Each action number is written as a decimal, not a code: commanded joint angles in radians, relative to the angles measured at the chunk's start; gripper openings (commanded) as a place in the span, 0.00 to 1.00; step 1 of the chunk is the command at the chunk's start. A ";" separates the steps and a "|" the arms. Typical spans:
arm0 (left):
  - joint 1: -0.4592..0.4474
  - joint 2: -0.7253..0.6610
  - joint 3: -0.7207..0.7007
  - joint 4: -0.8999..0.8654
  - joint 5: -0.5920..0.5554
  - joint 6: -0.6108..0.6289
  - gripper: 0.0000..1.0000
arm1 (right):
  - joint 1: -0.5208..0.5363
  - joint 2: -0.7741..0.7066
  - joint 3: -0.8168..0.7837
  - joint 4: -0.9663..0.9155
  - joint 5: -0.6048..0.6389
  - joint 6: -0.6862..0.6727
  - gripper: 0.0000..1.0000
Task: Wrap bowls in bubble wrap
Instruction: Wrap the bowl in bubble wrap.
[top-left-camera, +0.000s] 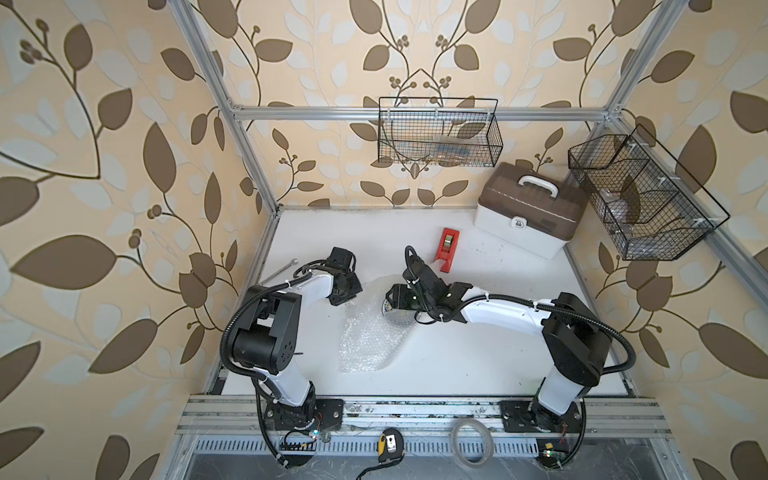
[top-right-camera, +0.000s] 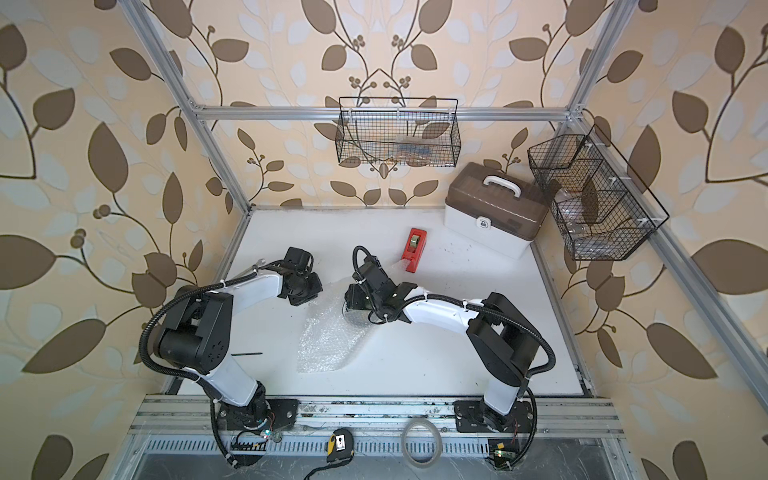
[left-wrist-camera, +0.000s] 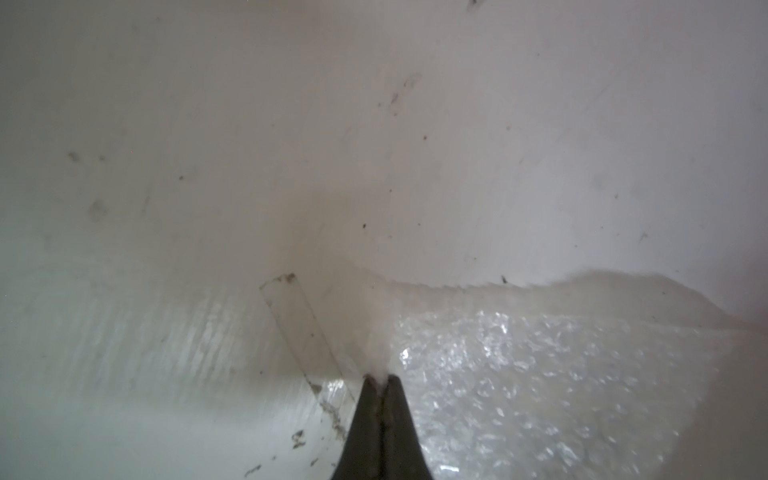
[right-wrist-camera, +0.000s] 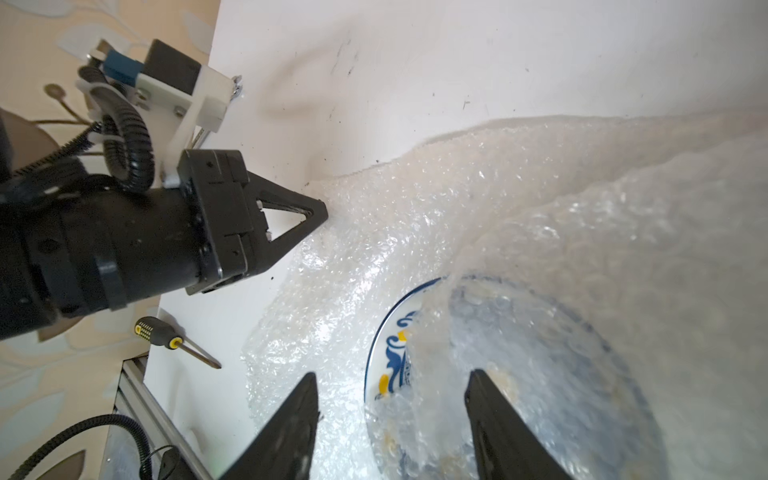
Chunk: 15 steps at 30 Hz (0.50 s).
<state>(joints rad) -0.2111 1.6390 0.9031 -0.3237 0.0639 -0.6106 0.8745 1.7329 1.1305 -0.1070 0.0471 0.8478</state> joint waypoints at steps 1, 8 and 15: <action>-0.016 -0.082 -0.014 -0.016 0.020 -0.024 0.00 | 0.001 -0.046 -0.041 -0.042 0.042 0.003 0.58; -0.022 -0.142 -0.037 -0.053 0.003 -0.018 0.00 | 0.008 -0.214 -0.165 -0.144 0.221 0.081 0.58; -0.029 -0.160 -0.062 -0.046 0.006 -0.026 0.00 | -0.012 -0.214 -0.235 -0.132 0.194 0.120 0.57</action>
<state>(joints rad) -0.2272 1.5158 0.8486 -0.3458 0.0708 -0.6167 0.8684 1.4956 0.9077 -0.2127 0.2287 0.9283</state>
